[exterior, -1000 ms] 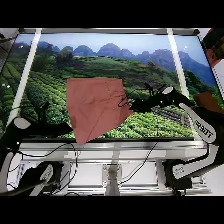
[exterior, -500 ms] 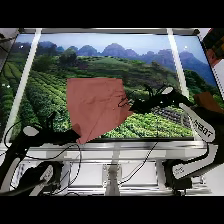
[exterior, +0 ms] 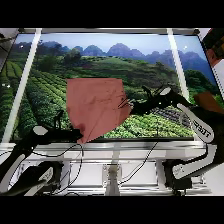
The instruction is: Fold the clothes and pants, and hang the long-sleeved shirts on hangers.
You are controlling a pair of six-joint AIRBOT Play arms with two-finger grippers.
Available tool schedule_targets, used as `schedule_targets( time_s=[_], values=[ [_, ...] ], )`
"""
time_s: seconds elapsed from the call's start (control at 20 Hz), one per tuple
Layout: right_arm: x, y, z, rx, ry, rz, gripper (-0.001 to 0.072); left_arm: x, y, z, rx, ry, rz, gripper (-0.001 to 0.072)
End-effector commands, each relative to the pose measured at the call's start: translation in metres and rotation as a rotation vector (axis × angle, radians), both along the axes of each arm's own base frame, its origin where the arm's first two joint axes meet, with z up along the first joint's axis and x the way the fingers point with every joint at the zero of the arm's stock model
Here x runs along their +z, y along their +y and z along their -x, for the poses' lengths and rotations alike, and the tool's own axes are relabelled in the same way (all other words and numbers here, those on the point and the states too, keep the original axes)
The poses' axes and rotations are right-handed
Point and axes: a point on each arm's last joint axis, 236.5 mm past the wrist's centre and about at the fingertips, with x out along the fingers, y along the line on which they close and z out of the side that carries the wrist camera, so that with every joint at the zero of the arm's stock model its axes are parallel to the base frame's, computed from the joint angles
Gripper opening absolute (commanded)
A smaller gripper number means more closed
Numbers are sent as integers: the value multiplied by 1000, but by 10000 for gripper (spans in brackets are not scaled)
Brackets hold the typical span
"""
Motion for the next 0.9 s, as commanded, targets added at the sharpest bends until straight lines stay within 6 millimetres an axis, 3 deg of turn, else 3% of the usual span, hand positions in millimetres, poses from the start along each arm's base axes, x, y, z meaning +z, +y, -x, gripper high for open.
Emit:
schedule_targets(
  time_s=[0.0,0.15,0.25,0.35,0.5,0.6,0.7,0.85],
  values=[
    [14,20,1,53,-58,-67,20,13,-11,-16,16,-48,56,9],
    [44,30,-11,70,-181,-127,19,51,-14,-53,2,-175,66,9],
    [84,35,-20,82,-315,-165,19,98,-18,-80,-49,-306,77,9],
    [145,38,-29,62,-497,-197,19,159,-22,-103,-100,-462,81,9],
    [261,30,-26,-20,-822,-221,19,277,-18,-124,-108,-755,73,9],
    [330,22,-6,-117,-950,-257,19,349,-12,-120,-100,-940,53,9],
    [386,16,34,-174,-1022,-324,19,402,-11,-99,-101,-1088,39,9],
    [444,11,102,-219,-1076,-441,19,437,-14,-55,-61,-1156,84,8]
  ],
)
